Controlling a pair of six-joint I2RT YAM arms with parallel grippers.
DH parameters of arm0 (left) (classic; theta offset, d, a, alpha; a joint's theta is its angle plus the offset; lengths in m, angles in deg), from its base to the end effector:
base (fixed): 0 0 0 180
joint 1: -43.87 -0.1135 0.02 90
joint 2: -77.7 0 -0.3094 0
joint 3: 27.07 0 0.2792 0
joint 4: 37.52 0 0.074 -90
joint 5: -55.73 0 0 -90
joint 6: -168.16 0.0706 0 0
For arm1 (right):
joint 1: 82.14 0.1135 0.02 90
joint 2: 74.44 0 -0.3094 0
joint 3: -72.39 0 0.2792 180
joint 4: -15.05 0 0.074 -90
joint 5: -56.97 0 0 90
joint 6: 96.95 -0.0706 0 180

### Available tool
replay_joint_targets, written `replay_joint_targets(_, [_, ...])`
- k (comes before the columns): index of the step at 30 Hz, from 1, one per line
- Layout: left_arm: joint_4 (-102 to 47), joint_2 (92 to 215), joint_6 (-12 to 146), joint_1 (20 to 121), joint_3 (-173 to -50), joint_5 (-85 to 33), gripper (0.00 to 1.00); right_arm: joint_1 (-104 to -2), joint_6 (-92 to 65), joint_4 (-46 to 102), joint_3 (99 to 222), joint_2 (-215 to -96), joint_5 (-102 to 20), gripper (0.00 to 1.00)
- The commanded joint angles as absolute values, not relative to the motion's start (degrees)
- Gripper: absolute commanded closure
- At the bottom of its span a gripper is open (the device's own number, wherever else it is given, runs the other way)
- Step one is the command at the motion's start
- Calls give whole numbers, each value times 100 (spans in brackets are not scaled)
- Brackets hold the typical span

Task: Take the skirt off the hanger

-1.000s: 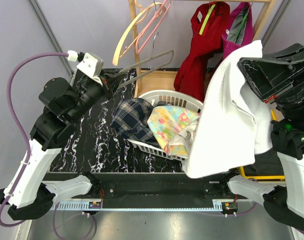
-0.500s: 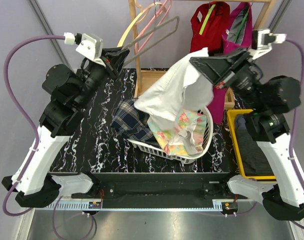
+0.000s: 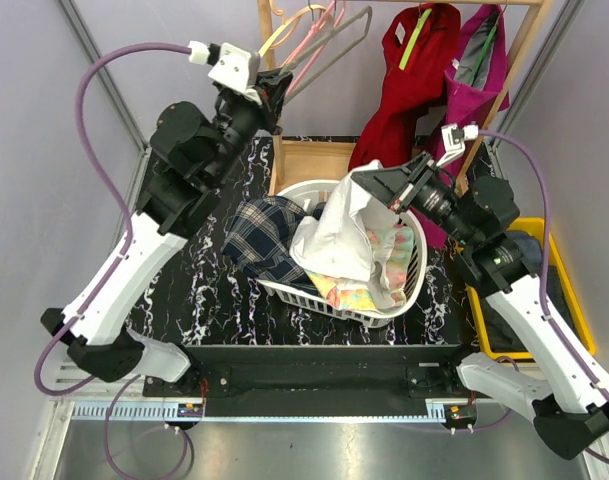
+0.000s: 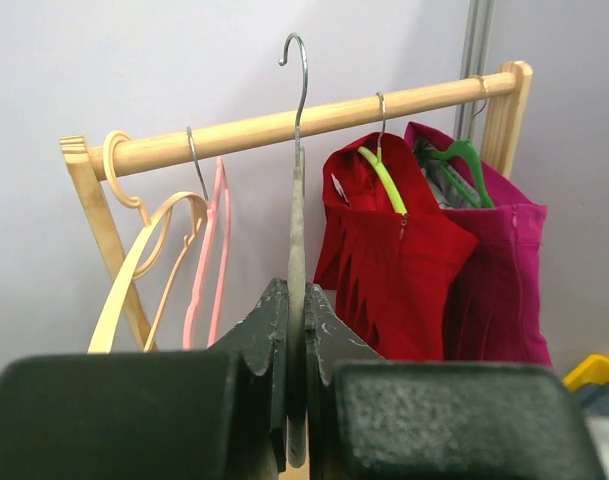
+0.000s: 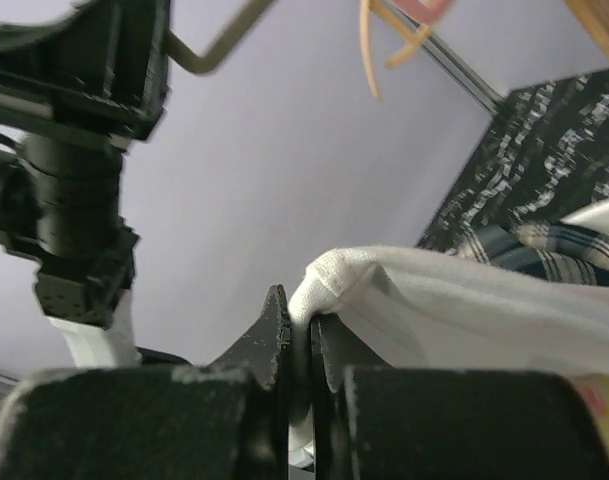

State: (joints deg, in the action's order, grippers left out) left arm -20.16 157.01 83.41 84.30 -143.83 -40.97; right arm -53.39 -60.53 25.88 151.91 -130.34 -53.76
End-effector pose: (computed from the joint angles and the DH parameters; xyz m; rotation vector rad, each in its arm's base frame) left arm 0.2486 -0.2010 0.6368 0.3829 1.1748 -0.4636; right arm 0.1974 0.1368 0.5126 -0.0129 1.5195 1.4251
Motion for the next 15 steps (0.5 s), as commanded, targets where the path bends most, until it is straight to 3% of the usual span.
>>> replay_joint_targets(1, [-3152,15986,8843,8465,-14477,-4596,100,-5349,-5434,3333,14914,-12735,-4851,100])
replay_joint_targets(12, [-3460,17024,9177,8465,-15434,-4965,100,-5349,-4676,5198,14167,-13727,-4059,100])
replay_joint_targets(15, [-3478,17384,9187,8413,-15828,-5018,100,-5349,-4606,5233,14035,-14070,-4093,93])
